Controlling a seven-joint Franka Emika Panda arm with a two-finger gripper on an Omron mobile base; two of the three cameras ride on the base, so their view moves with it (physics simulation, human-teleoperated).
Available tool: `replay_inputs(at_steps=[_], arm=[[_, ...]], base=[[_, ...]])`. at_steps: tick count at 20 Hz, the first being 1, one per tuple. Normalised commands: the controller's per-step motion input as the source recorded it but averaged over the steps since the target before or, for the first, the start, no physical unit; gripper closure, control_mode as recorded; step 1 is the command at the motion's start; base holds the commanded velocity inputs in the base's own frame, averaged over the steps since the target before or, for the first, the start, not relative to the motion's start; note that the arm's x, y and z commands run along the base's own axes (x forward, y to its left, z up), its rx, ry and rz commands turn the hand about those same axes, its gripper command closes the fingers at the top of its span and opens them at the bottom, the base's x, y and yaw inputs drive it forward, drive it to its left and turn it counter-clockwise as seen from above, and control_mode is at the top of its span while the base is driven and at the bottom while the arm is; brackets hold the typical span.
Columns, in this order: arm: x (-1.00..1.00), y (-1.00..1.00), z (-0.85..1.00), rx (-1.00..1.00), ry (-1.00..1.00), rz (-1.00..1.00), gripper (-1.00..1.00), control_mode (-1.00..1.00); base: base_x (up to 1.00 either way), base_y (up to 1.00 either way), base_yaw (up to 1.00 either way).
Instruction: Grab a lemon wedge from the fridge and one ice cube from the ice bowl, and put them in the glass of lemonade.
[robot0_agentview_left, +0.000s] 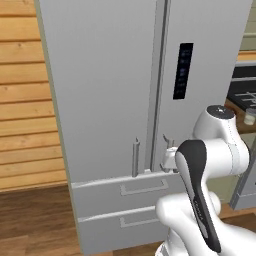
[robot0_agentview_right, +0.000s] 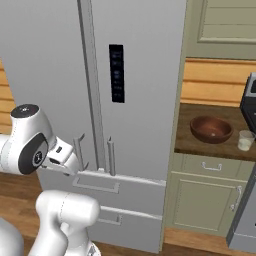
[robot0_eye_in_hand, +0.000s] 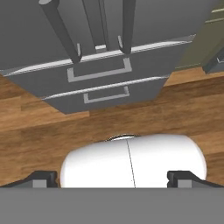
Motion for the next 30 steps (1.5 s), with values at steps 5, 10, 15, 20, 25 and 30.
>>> replay_inputs(at_steps=[5, 10, 15, 20, 25, 30], arm=[[0.01, -0.03, -0.06, 0.00, -0.05, 0.00, -1.00, -1.00], [0.54, -0.12, -0.32, 0.00, -0.15, 0.03, -1.00, -1.00], [0.48, -0.24, -0.20, -0.01, -0.23, 0.06, -1.00, -1.00], [0.74, -0.35, -0.23, -0.06, -0.10, 0.07, -1.00, -1.00], [0.91, -0.34, -0.64, -0.02, 0.01, 0.08, -1.00, -1.00], [0.75, -0.27, -0.34, 0.00, 0.03, 0.06, -1.00, -1.00]], base=[[0.00, 0.00, 0.00], [0.00, 0.00, 0.00], [0.00, 0.00, 0.00], [0.00, 0.00, 0.00], [0.00, 0.00, 0.00], [0.00, 0.00, 0.00]])
